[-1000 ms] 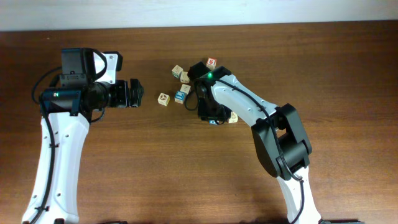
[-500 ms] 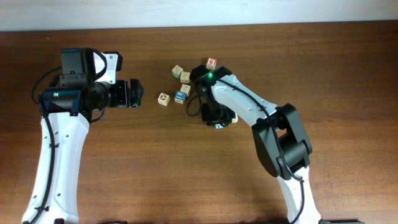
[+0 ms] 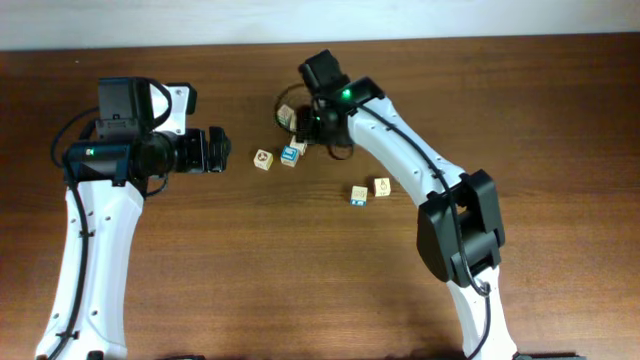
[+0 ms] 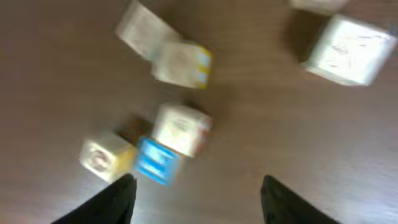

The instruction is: Rotate 3 blocks

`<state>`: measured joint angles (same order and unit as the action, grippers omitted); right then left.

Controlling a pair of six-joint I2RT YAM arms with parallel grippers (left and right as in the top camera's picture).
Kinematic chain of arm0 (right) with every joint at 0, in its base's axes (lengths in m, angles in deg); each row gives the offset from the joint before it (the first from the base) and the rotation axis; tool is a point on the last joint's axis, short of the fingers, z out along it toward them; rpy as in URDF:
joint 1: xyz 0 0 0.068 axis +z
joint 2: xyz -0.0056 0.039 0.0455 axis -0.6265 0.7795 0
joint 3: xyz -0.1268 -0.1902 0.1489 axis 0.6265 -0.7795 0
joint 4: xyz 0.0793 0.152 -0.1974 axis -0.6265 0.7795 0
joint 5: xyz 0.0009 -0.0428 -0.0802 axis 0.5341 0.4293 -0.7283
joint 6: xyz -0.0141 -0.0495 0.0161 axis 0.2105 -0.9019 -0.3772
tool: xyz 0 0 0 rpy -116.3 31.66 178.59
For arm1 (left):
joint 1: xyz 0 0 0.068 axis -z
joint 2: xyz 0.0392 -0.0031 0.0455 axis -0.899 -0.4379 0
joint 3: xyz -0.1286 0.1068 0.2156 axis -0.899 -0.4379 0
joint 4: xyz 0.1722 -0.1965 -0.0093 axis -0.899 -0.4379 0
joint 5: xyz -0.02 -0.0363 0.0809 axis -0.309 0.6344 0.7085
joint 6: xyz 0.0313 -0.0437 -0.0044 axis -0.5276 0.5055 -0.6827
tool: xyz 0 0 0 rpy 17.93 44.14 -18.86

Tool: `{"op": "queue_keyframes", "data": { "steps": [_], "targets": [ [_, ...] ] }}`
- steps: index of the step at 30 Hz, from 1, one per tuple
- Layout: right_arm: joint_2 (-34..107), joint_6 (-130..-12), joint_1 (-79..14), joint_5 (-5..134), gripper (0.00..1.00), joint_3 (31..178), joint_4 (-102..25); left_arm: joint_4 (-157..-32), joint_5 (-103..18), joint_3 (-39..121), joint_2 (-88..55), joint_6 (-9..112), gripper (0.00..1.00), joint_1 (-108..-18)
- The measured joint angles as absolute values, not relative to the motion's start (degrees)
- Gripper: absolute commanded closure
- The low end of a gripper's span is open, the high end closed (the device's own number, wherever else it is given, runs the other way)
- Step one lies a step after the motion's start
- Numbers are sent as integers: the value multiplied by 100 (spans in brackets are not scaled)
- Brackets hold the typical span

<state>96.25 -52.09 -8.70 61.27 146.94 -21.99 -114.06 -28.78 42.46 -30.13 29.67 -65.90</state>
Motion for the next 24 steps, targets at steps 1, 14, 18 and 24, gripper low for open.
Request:
{"op": "queue_keyframes", "data": {
  "steps": [1,14,18,24],
  "targets": [
    [9625,-4903,-754,6149,36,14617,-2441,-11408,-2878,4246,-3013,2967,1,-6590],
    [10287,-3957,-387,5797,43,14490,-3012,-11412,-2878,4246,-3013,2967,1,-6590],
    [10366,-4156,-370,5897,51,14488,-3016,-11412,-2878,4246,-3013,2967,1,-6590],
    [10362,-4868,-361,5950,70,14492,-2455,-11412,-2878,4246,-3013,2967,1,-6590]
  ]
}}
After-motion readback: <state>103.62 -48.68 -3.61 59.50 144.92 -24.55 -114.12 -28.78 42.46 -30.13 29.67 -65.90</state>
